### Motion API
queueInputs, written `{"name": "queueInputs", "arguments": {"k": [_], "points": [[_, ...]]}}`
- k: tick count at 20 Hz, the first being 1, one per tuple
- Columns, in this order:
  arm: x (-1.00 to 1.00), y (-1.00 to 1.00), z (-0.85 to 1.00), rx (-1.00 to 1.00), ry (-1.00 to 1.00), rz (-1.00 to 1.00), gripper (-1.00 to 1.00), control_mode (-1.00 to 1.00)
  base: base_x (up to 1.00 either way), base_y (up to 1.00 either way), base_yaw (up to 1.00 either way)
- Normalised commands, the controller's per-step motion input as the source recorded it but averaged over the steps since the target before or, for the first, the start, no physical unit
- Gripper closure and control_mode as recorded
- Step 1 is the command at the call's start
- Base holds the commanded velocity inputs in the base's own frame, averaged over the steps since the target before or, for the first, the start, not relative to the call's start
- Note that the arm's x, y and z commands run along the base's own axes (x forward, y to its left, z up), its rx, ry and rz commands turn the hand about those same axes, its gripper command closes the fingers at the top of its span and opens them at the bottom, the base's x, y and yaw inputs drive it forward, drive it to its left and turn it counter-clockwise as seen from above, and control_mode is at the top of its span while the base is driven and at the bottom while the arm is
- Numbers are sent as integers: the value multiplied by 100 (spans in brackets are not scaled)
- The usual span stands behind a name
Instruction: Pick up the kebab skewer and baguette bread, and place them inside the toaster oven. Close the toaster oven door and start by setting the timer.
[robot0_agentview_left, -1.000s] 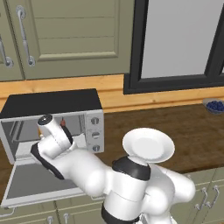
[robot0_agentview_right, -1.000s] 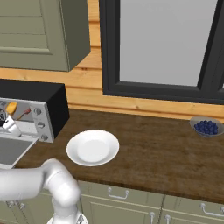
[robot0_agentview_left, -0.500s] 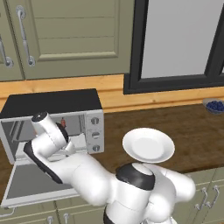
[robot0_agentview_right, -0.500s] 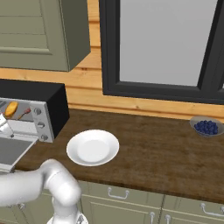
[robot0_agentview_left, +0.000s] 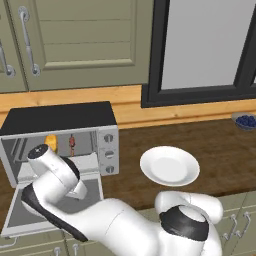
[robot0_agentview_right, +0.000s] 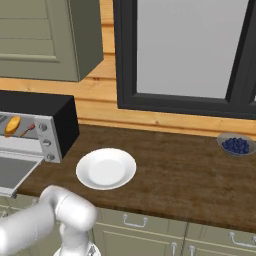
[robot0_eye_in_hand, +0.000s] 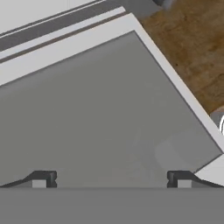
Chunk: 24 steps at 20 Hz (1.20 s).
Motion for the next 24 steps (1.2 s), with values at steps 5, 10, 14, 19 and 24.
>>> {"name": "queueInputs", "arguments": {"k": [5, 10, 14, 19, 24], "points": [[-100, 0, -20, 0, 6, 26, -100, -100, 0, 0, 0], [-44, 0, -2, 0, 22, 22, -100, -100, 0, 0, 0], [-28, 0, -44, -2, 8, 17, -100, -100, 0, 0, 0], [6, 5, -56, -6, 0, 8, -100, -100, 0, 0, 0], [9, 2, -35, -5, -11, 1, -100, -100, 0, 0, 0]]}}
